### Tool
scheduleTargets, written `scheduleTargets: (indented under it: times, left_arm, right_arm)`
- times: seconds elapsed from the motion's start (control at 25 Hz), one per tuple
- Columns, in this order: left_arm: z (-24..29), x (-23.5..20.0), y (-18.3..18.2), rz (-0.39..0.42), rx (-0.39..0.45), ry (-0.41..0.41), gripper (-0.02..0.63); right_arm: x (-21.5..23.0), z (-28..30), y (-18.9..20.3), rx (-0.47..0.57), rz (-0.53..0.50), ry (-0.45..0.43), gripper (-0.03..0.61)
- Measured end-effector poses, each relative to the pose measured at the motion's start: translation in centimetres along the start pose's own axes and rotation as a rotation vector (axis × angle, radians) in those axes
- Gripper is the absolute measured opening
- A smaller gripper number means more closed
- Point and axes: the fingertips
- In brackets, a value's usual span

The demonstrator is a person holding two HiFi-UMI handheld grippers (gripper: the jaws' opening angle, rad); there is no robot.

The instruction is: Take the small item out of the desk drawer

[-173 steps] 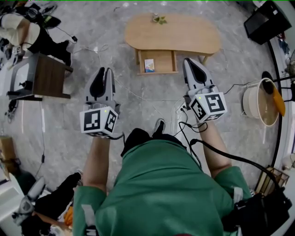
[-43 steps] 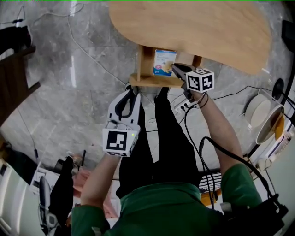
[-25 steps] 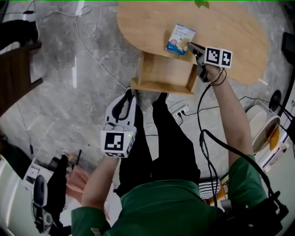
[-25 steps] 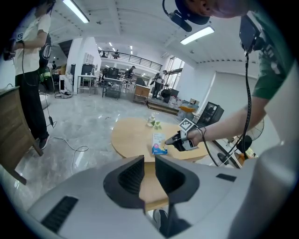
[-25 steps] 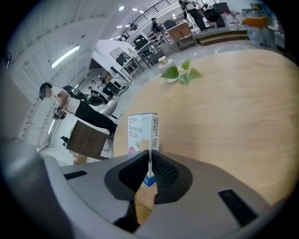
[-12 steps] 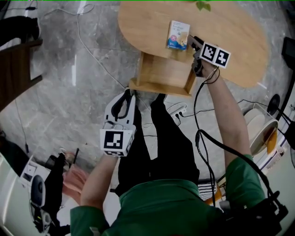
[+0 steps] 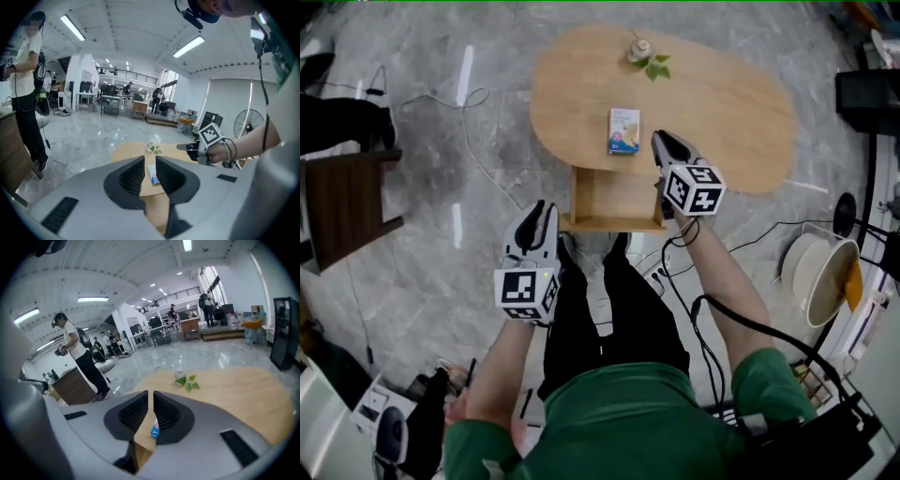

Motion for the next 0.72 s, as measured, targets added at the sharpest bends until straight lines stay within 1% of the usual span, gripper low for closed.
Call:
scheduleTargets:
  times: [0.08,0.16,0.32,0.4,0.48,0.56,0.64,0.72]
  left_arm:
    - [-0.3,-0.3,-3.4,0.005,0.044,-0.012,0.084]
    - [-0.4,-0.3,-6.9,0.014,0.099,-0.015,0.084]
    - [-3.2,0.7,-12.9,0.036,0.168,-0.01,0.084]
    - [-5.3,1.7,-16.3,0.036,0.217,0.008,0.084]
    - [-7.6,2.7,-19.8,0.045,0.284,0.024,0.084]
    - [-9.8,3.6,-23.0,0.086,0.362,0.033,0.084]
    - [-11.9,4.5,-25.5,0.132,0.428,0.045,0.084]
    - [-13.9,4.9,-27.5,0.148,0.476,0.056,0.084]
  right_arm:
    - [-2.7,-1.8,-3.6,0.043,-0.067,-0.013,0.055]
    - [-4.6,-3.9,-7.5,0.103,-0.111,-0.005,0.054]
    - [-9.0,-9.4,-12.7,0.217,-0.108,0.014,0.052]
    - [-11.8,-12.6,-15.0,0.267,-0.137,0.025,0.052]
    - [-14.6,-15.6,-17.6,0.315,-0.191,0.025,0.052]
    - [-17.4,-18.2,-20.2,0.364,-0.259,0.016,0.052]
    - [-20.1,-20.6,-22.4,0.412,-0.329,0.016,0.052]
    - [-22.6,-22.8,-24.4,0.461,-0.397,0.023,0.052]
Point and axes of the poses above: the fingertips, and each gripper's own axes: z forward along the fingers, x to its right, y out of its underside, and after that the axes turned 12 degrees about -y, right-handed
